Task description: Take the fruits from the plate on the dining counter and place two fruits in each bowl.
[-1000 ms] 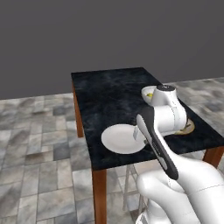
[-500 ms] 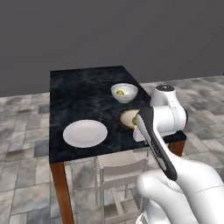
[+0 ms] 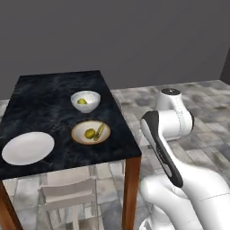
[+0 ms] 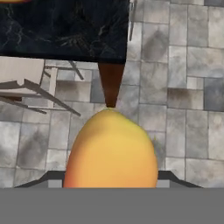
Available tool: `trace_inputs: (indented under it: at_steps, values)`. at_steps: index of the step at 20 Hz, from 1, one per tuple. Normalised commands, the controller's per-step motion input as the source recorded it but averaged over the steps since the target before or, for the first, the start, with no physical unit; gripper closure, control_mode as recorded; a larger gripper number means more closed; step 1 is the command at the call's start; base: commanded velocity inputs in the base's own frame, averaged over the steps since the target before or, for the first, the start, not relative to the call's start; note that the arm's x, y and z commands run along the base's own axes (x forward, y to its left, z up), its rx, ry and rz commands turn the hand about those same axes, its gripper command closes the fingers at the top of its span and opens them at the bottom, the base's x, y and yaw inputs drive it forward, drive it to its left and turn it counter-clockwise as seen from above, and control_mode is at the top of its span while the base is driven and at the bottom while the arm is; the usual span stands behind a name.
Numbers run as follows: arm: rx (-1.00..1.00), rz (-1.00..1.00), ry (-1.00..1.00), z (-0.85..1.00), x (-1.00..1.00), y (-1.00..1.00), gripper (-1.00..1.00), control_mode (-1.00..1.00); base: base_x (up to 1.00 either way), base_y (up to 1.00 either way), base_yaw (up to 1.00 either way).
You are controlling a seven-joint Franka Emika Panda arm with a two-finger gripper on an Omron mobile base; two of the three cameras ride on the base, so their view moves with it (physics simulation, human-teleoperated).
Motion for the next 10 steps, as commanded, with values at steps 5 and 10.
trace_inputs:
  at_steps: [5, 10]
  values:
    - [0.00, 0.00, 0.00, 0.00, 0.00, 0.00, 1.00, 1.00, 0.67, -1.00, 0.15]
    - [0.00, 0.00, 0.00, 0.00, 0.00, 0.00, 1.00, 1.00, 0.87, -0.93, 0.40]
